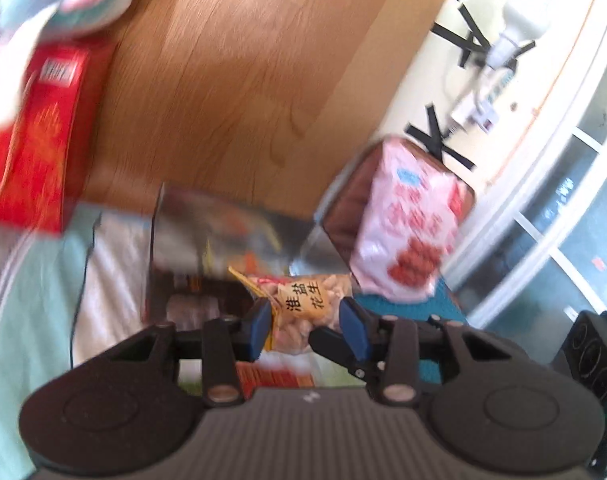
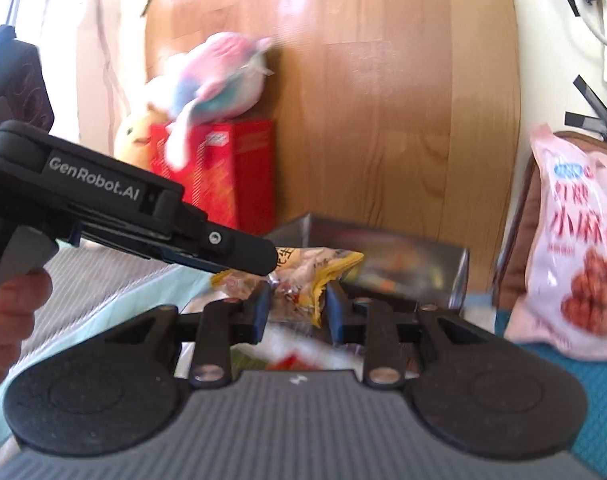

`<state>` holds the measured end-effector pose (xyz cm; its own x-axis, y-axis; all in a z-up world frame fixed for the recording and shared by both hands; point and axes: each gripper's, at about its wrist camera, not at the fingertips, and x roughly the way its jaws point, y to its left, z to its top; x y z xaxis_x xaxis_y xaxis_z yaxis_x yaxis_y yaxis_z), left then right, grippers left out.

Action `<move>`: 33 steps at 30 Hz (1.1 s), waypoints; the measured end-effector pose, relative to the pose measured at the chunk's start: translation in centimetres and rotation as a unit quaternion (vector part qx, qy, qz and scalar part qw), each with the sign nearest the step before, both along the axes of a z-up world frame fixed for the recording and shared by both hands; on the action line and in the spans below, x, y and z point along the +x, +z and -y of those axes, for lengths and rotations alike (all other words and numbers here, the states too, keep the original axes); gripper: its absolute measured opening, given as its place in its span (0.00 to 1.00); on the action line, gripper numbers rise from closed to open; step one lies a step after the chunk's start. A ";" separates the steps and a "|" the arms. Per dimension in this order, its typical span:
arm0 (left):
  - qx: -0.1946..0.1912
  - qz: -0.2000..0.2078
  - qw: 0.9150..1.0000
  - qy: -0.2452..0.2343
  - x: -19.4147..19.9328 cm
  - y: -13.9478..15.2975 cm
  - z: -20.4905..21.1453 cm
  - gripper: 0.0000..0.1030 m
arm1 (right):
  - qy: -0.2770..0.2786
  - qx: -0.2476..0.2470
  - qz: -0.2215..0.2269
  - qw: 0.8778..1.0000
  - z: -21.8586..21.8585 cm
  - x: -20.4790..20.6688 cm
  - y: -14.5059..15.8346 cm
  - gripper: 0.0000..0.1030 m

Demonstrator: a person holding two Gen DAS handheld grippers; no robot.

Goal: Organize snacks
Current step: 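Lift the peanut bag and drop it into the tin box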

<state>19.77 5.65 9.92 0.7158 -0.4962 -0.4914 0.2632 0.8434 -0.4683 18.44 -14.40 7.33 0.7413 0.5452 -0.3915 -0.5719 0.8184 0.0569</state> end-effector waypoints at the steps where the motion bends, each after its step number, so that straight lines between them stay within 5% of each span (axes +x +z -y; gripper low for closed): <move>1: 0.004 0.000 1.000 0.006 1.3 0.1 -0.1 0.36 | -0.005 0.005 -0.005 1.000 -0.1 1.2 0.2 0.32; 6: 0.039 -0.017 0.998 0.038 5.9 -1.0 0.2 0.41 | -0.005 0.007 -0.050 0.999 -1.5 7.1 -0.6 0.36; 8: 0.059 -0.022 0.997 0.054 6.6 -1.6 0.4 0.50 | -0.003 0.008 -0.068 0.998 -2.1 8.4 -1.2 0.47; 11: 0.060 -0.014 0.996 0.064 6.3 -1.8 -0.1 0.51 | -0.007 0.010 -0.077 0.997 -2.2 9.2 -1.2 0.51; 18: 0.020 0.036 0.998 0.047 -0.4 0.5 -1.5 0.52 | -0.034 0.060 -0.054 0.996 4.6 3.9 0.3 0.51; 23: -0.012 -0.007 1.000 -0.014 -3.7 -2.1 0.1 0.52 | -0.054 0.057 -0.101 0.992 9.5 -0.2 -2.4 0.67; 27: -0.027 -0.059 0.997 -0.037 -4.2 -4.9 2.4 0.51 | -0.058 0.013 -0.127 0.990 9.7 -2.9 -4.9 0.68; 29: -0.029 -0.081 0.995 -0.047 -4.1 -5.7 3.5 0.51 | -0.053 -0.018 -0.140 0.989 8.5 -3.2 -6.0 0.58; 30: -0.028 -0.087 0.995 -0.050 -4.3 -5.9 4.0 0.51 | -0.051 -0.035 -0.141 0.988 7.9 -3.3 -6.5 0.45; 31: -0.024 -0.089 0.994 -0.052 -4.5 -6.0 4.5 0.51 | -0.050 -0.052 -0.135 0.988 7.3 -3.5 -6.8 0.17; 33: -0.012 -0.086 0.995 -0.054 -4.9 -6.0 5.3 0.51 | -0.055 -0.077 -0.120 0.988 7.1 -3.8 -6.8 0.13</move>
